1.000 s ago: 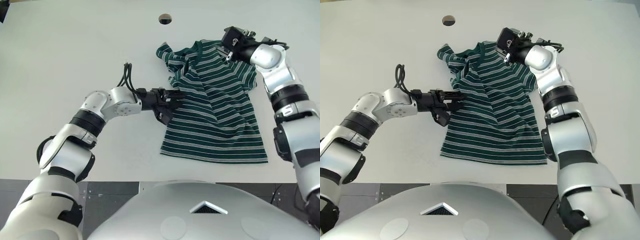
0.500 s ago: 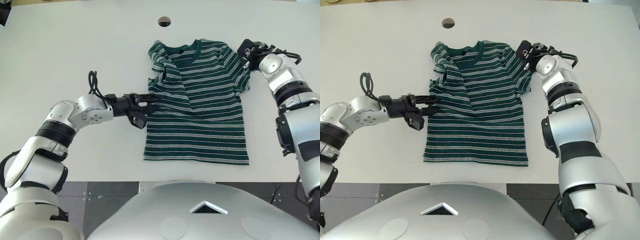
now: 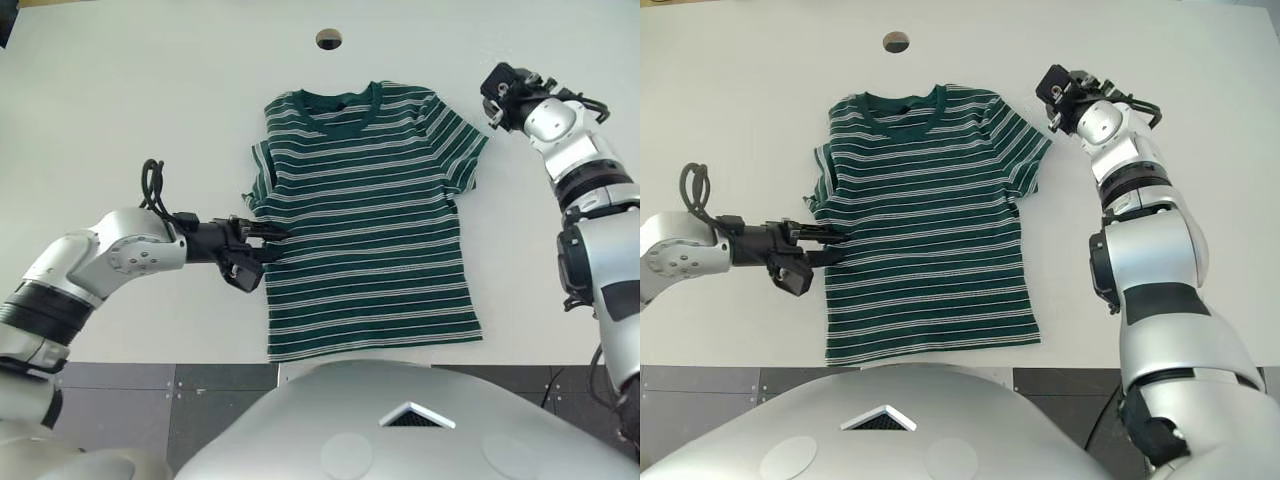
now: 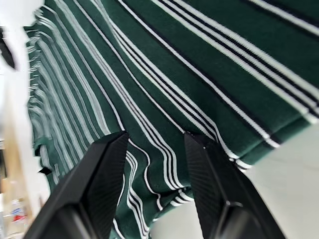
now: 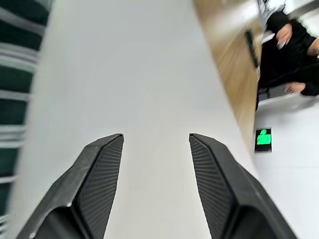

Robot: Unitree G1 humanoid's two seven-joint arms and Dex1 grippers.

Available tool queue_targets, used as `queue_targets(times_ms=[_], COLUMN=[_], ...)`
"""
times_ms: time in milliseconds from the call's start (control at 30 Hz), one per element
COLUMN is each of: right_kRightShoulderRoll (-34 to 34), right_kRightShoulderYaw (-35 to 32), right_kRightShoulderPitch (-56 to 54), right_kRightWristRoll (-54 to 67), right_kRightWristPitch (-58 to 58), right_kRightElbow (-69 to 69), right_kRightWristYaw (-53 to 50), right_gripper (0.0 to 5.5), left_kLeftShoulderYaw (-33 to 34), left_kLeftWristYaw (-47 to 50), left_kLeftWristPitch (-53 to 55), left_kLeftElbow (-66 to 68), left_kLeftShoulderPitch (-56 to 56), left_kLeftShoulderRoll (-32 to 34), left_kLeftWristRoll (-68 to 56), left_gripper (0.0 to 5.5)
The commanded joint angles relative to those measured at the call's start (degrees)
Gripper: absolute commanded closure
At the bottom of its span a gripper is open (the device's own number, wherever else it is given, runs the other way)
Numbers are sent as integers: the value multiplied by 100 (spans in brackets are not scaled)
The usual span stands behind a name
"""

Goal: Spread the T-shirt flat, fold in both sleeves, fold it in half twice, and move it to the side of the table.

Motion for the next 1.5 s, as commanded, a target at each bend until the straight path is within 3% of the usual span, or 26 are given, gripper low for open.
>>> queue_targets(times_ms=[33, 367, 733, 1167, 1500], right_kRightShoulderRoll=[103, 430, 554, 544, 568], right_kRightShoulderYaw=[-131, -172, -161, -154, -163], right_kRightShoulderPitch=[-249, 19, 220, 287, 299], right_kRightWristRoll=[196, 474, 462, 429, 453], right_kRightWristPitch=[-405, -1155, -1112, -1041, -1020], right_kRightElbow=[-322, -1244, -1602, -1599, -1538], right_kRightWristYaw=[130, 445, 570, 622, 662], right_gripper=[305, 305, 305, 305, 305], left_kLeftShoulderYaw=[-222, -114, 772, 1523, 2128], left_kLeftWristYaw=[-914, -691, -947, 724, 400], left_kLeftWristPitch=[578, 387, 717, -504, -225], left_kLeftElbow=[163, 956, -585, 1466, 1451], left_kLeftShoulderPitch=[665, 610, 644, -391, -877], left_kLeftShoulderRoll=[363, 218, 457, -380, -382], left_kLeftWristRoll=[511, 1074, 227, 876, -162], left_gripper=[339, 339, 339, 339, 339])
